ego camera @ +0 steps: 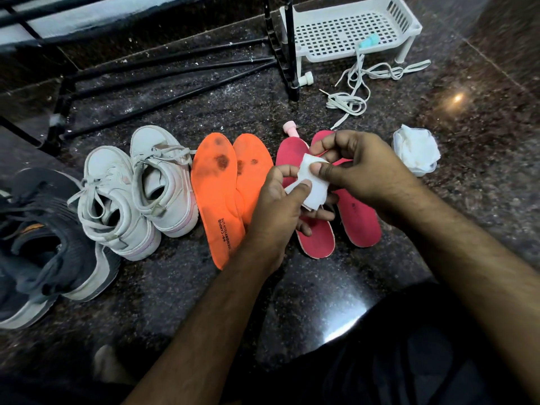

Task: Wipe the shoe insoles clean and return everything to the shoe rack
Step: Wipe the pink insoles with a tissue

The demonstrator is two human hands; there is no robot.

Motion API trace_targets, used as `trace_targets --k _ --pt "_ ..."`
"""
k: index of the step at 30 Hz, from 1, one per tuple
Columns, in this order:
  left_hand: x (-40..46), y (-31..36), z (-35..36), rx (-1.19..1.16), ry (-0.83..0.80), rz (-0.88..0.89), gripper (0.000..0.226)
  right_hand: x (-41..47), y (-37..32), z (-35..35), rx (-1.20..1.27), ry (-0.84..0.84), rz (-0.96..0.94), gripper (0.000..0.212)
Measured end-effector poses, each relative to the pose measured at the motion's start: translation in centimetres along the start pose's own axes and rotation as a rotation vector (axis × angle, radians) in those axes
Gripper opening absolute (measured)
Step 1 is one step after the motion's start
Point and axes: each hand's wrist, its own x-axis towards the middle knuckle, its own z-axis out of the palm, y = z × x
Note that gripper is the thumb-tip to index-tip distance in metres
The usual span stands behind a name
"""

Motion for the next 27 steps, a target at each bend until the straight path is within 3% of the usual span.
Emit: trace_targets --k 5,13,23,27 --pt "-0.1 -0.5 0.6 0.045 0.026 -0.051 0.028 0.3 0.4 -0.2 -0.030 -0.007 -0.011 0.021" --pt "-0.2 -0.6 0.8 0.064 0.015 -0.030 0.019 0.2 0.2 -1.7 -0.010 0.009 0.001 0.016" --pt "-1.1 -1.4 4.8 0.038 0.069 0.033 0.011 -0.2 0.1 -6.5 -0.273 0.001 -0.016 0.014" --pt "-0.6 -1.8 8.7 -0.063 0.092 -0.024 0.009 -1.0 -0.1 -9.9 -0.323 0.080 0.003 0.021"
